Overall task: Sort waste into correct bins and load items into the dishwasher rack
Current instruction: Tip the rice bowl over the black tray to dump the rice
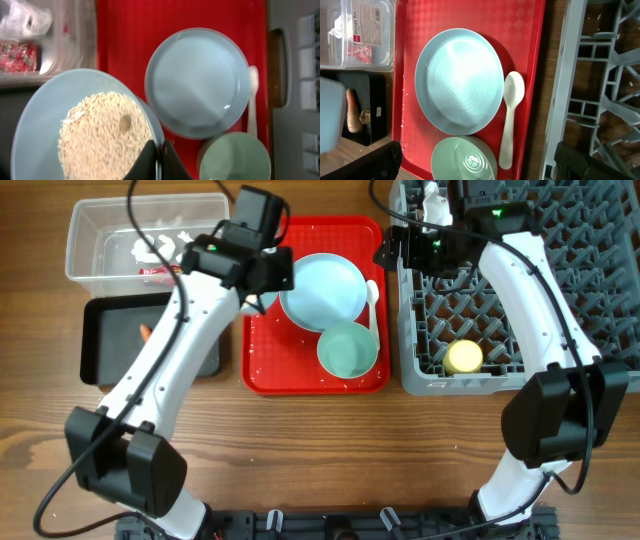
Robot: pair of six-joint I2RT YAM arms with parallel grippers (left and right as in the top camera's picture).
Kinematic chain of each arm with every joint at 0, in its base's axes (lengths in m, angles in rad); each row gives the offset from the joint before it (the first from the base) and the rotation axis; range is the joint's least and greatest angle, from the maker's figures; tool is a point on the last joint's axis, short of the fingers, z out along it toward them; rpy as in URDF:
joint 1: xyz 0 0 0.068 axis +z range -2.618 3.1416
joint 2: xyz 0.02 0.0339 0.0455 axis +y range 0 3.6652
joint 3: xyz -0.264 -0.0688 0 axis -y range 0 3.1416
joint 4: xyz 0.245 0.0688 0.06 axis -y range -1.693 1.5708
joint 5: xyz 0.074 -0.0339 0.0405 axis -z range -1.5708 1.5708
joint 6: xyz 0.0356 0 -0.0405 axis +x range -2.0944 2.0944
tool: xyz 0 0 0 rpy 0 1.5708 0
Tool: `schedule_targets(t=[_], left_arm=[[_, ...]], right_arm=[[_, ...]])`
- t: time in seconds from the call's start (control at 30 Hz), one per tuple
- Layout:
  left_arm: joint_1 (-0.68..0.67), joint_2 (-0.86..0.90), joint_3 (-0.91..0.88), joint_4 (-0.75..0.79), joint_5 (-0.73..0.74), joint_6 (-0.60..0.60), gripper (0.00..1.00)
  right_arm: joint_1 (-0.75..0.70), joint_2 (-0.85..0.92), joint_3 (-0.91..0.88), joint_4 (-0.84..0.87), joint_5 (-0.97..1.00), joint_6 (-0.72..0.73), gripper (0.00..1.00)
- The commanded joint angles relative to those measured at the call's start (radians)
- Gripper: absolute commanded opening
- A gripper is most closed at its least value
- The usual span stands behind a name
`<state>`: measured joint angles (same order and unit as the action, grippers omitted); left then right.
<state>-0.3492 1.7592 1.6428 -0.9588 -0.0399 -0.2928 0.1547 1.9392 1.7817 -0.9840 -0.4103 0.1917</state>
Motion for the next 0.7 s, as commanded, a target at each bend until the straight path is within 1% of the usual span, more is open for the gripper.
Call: schedule_targets(t=[0.0,0.17,0.3,0.33,0.5,0.67], left_arm=[[0.084,-0.051,0.007,-0.076,0.105,-0.061,0.04],[0.196,-0.055,0.007,-0.159,0.173,-0.060,0.04],[0.277,-0.055,0.006,-0.183,0.195,-0.047,0.04],[0.300,-0.055,0.006,-0.186,0.214,-0.027,0.04],[0.433,-0.055,-0.015,-0.194,0.351,0.045,0.04],[0.581,-0.055,-0.091,-0.166,0.536,0.134,0.04]], right_arm=[[0.000,0.006,0.009,-0.003,0.011,-0.009,0.99],[0.000,0.006,0.009,-0.003,0.011,-0.009,1.00],[0.000,0.006,0.009,-0.003,0.011,-0.010,0.99],[0.000,0.006,0.009,-0.003,0.011,-0.010,0.99],[0.000,0.006,0.009,-0.005,0.011,-0.033,1.00],[0.000,0.006,0.009,-0.008,0.011,-0.034,0.99]])
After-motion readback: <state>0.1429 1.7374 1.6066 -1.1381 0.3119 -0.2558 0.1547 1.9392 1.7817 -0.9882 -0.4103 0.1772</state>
